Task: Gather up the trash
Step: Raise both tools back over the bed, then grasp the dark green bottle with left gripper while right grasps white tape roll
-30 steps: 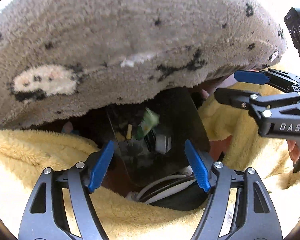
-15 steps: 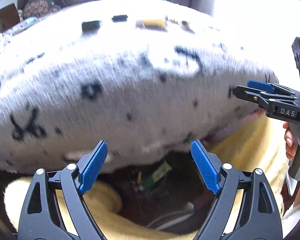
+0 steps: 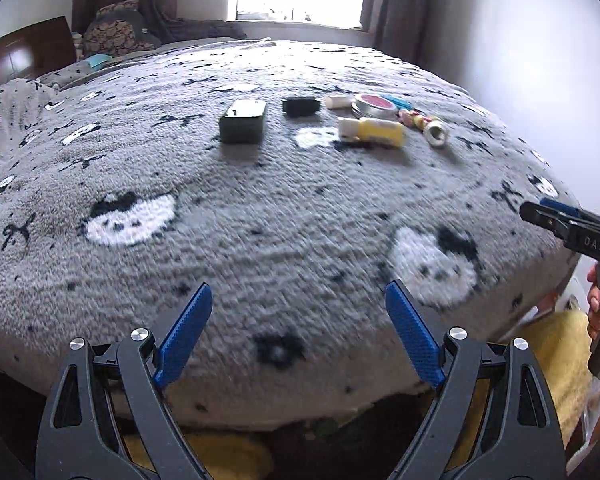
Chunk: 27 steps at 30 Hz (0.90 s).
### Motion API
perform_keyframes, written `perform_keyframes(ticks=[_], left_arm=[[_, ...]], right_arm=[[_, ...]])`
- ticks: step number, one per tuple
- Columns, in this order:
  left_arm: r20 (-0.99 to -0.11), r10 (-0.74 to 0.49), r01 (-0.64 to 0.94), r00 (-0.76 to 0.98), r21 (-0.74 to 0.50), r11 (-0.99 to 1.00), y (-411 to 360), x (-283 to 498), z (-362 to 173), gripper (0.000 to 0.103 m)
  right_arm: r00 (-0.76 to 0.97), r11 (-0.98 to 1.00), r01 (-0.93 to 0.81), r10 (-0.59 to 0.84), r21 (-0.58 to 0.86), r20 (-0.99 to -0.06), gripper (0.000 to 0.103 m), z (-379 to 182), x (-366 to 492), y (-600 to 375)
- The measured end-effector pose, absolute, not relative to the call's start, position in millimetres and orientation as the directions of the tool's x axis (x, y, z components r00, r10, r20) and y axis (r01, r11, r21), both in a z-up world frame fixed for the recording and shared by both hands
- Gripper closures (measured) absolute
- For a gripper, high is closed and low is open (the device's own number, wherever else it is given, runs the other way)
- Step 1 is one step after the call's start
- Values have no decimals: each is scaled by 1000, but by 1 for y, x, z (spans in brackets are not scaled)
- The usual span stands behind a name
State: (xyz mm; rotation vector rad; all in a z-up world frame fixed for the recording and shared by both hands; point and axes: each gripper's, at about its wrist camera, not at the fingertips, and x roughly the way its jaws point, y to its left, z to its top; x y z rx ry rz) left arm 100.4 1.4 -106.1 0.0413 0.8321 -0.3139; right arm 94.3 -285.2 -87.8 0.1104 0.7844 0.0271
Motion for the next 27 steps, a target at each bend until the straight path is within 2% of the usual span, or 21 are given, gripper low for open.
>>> perform_keyframes(ticks=[7,16,23,27], left_arm=[[-722,-218,265,656,-50,963,-4,158,-108,19],[-732,-158,207,663,-24,978,-10,240,-117,20],[-733,-147,189,665,-25,982,-12,284,-117,21],[-744,-144,188,652,-25,982,-16,303,-121,31]], right_arm=[[698,989,68,45,128,-714,26,-98,146,-296],[692,993,76,9,85,-722,27,-109,216,-292],[692,991,69,38,118,-721,39,-114,241,-298],[696,991,49,55,123,-716,53,-114,246,-298]])
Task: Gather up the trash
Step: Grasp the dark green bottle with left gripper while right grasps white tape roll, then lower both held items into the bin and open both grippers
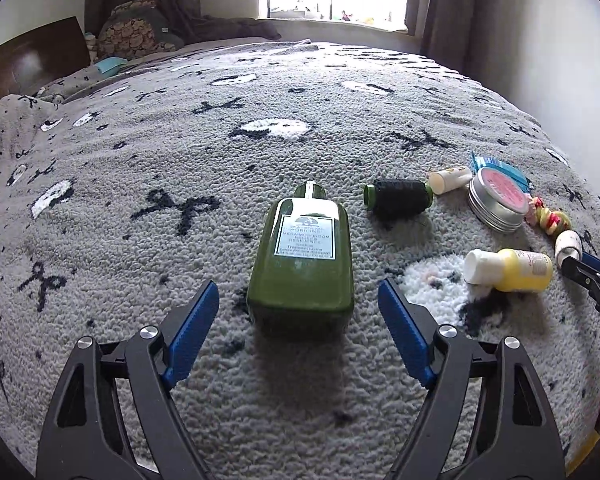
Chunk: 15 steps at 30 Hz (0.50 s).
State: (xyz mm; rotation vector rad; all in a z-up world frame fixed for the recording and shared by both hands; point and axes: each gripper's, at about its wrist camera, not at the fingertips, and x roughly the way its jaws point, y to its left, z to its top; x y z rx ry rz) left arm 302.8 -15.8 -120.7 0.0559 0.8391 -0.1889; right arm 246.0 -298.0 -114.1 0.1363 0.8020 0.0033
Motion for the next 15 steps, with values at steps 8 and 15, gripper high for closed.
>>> perform_keyframes(ticks=[8,15], left_arm=[[-768,-164,200,619,-47,979,-20,311,-132,56],[-752,-176,220,635,-42,975,-19,282,-122,56]], right_arm=[[693,996,1,64,90,-718,78,-114,251,-286],[715,997,8,47,75,-697,78,-103,228,-283]])
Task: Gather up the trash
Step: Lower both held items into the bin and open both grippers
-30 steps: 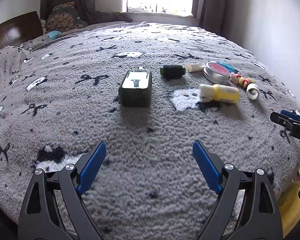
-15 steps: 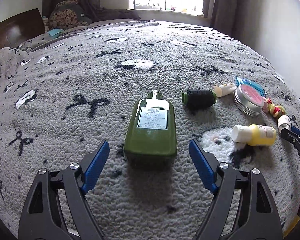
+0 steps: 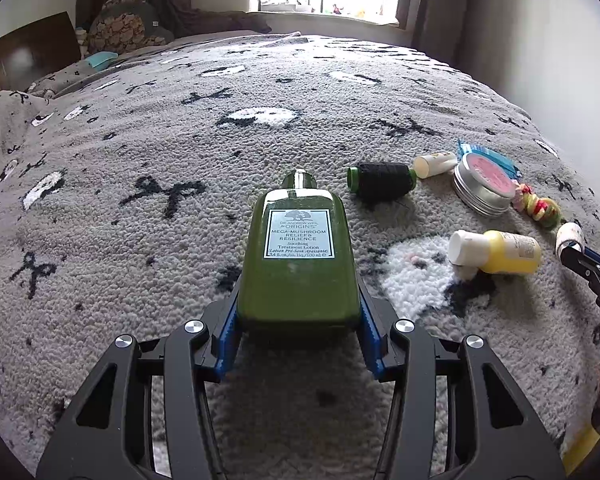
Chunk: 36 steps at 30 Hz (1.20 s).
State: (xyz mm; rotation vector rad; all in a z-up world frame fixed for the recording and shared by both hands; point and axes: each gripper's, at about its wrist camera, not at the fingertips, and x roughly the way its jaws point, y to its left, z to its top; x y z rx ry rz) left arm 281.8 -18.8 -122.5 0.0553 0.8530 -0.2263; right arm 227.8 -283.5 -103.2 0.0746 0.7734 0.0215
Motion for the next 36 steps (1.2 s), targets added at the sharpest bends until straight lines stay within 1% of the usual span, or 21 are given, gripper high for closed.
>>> perform_keyframes(ticks=[5,12,17,22,25,29,36], left_arm=[[-725,-192,252,661,-27,967,-21,238,-110,56],[-680,-260,313,686,-47,948,-24,165,-90,56],[-658,-302,360,690,-50,932,-27,118,-84,56],[-636,-325,393,700,-38,919,-28,71,-83,56],[-636,-326,400,700,-31,916,-27,49,-89,56],[-648,-347,408,678,-61,911,-25,25,-100,56],[-691,-363,433,625,-81,898,-26,-14,-122,56]], right_arm=[[734,997,4,50,77,-677,78,-91,197,-286],[759,998,-43,63,47,-648,78,-75,135,-274],[770,996,-89,89,32,-631,78,-69,90,-261],[763,989,-140,142,54,-631,78,-74,53,-250],[748,982,-180,176,60,-639,78,-81,36,-241],[726,977,-206,191,56,-661,78,-92,19,-232],[682,973,-222,203,66,-702,78,-116,-2,-223]])
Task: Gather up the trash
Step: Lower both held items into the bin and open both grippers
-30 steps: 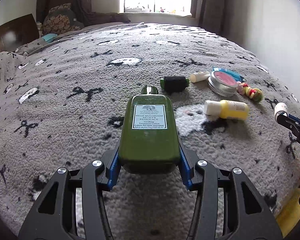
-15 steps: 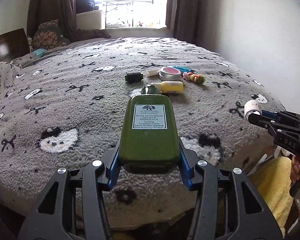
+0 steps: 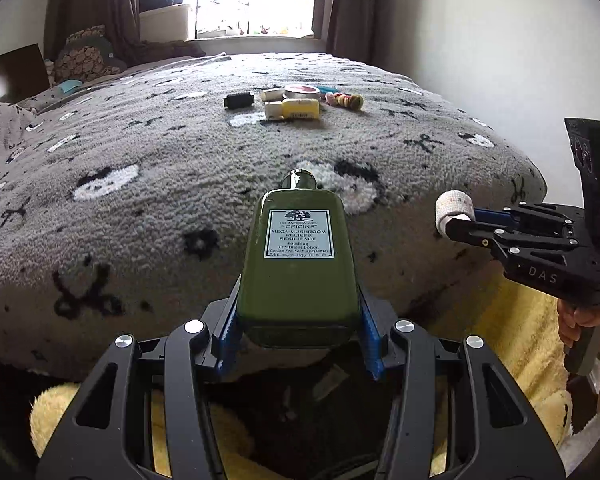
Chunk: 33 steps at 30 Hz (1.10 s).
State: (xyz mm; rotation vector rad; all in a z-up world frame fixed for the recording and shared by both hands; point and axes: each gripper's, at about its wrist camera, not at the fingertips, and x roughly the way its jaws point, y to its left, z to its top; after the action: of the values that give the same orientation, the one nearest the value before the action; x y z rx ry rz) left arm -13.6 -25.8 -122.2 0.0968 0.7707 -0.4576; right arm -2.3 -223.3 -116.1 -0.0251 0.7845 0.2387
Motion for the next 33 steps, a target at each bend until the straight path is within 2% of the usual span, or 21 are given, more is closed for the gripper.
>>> perform_keyframes(ticks=[10,20,33], left_arm=[[-790,-373,439,487,-147,886,-28,-36,-178,56],[-876,-331,406,352,-176,897,-28,-23,-234,56],[-939,-300,401,169,-213,891,-42,-10,-287,56]], right_arm=[[603,972,-210,214,106,-769,78,-155,-14,-215],[488,972,-193,214,135,-846,78,-197,-10,-205],[294,958,-198,260,208,-920,78,-248,1,-196]])
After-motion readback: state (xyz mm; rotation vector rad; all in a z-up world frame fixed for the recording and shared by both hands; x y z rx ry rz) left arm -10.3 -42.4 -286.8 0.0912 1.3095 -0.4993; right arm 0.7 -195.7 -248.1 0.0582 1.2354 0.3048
